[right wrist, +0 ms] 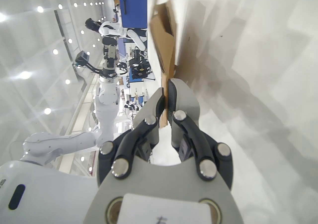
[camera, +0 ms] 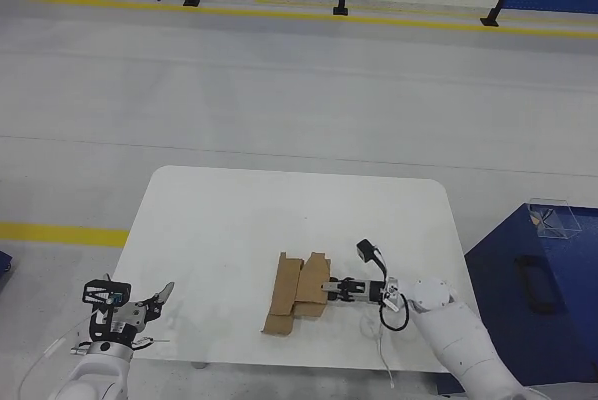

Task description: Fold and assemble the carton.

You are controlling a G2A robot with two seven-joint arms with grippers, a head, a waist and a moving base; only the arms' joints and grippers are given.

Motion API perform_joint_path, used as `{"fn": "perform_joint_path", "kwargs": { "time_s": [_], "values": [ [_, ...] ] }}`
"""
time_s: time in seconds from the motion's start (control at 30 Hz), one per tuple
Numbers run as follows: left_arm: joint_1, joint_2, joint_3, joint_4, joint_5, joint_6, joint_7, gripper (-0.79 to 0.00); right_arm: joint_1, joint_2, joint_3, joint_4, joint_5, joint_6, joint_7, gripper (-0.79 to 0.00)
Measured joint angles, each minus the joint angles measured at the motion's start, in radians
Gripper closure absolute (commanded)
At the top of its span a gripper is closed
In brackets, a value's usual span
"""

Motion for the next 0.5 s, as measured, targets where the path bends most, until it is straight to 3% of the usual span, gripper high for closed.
{"fn": "perform_joint_path", "kwargs": {
  "time_s": [0.23,0.33,0.5],
  "values": [
    [0.0,0.0,0.0,0.0,0.0,0.0,0.0,-0.785,0.06,-0.015,0.016,0.021,0.156,-0.064,0.09,0.0],
    [0.0,0.0,0.0,0.0,0.0,0.0,0.0,-0.785,0.054,0.005,0.052,-0.098,0.195,-0.069,0.079,0.0],
    [0.0,0.0,0.0,0.0,0.0,0.0,0.0,-0.785,-0.025,0.067,0.175,-0.433,0.209,-0.068,0.081,0.0]
  ]
}}
